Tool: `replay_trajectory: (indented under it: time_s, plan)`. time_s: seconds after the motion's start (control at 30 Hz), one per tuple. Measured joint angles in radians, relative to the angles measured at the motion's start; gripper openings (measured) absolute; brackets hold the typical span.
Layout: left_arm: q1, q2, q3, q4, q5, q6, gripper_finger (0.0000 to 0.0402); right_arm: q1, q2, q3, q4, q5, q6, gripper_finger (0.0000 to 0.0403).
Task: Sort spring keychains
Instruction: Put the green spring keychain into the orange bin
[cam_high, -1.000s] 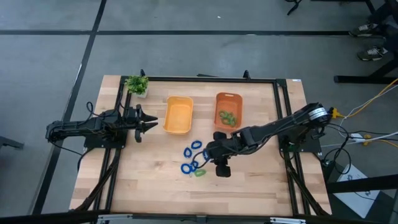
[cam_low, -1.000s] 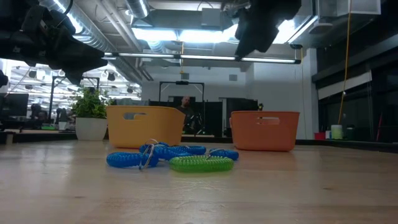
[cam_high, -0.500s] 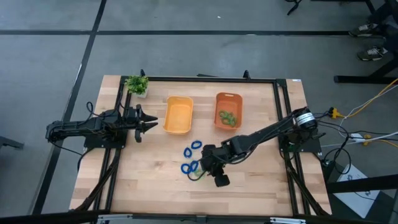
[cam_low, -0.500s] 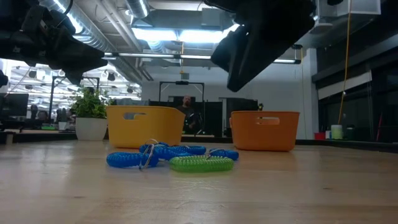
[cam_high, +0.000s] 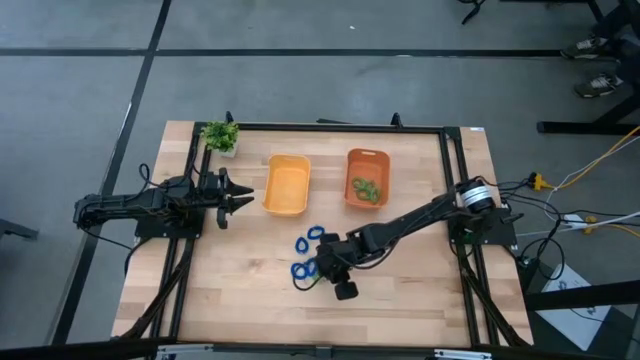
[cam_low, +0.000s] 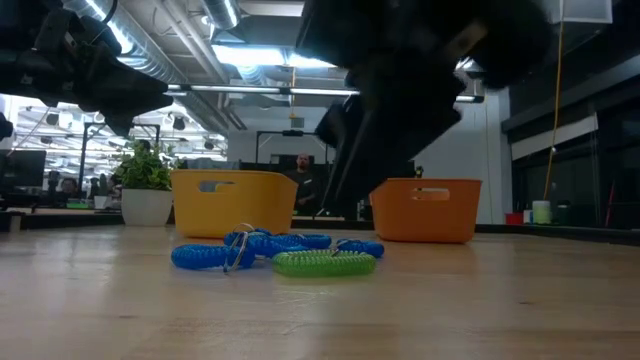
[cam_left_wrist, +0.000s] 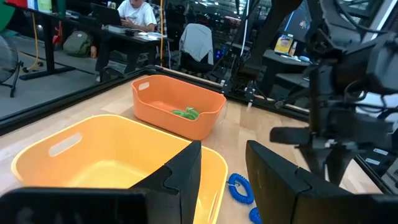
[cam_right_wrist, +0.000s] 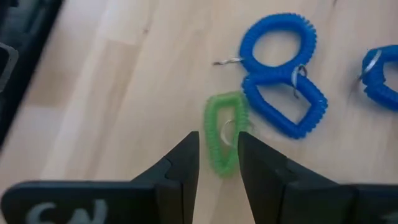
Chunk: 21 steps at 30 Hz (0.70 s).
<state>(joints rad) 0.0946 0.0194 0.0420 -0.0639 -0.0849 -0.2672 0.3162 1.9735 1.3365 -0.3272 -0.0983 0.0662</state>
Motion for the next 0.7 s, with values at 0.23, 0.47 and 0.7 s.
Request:
replay_trajectory:
  time_s: [0.23,0.47,0.7]
  plan:
    - [0.0,0.0,0.0,0.0,0.0,0.0,0.0123,-0.016,0.036,-0.001,0.017,0.001,-0.026,0.011]
    - [0.0,0.0,0.0,0.0,0.0,0.0,0.0123,-0.022,0.04,-0.001,0.042,0.001,-0.026,0.011]
    - [0.0,0.0,0.0,0.0,0.0,0.0,0.0123,-0.023,0.05,-0.001,0.053,0.001,-0.026,0.011]
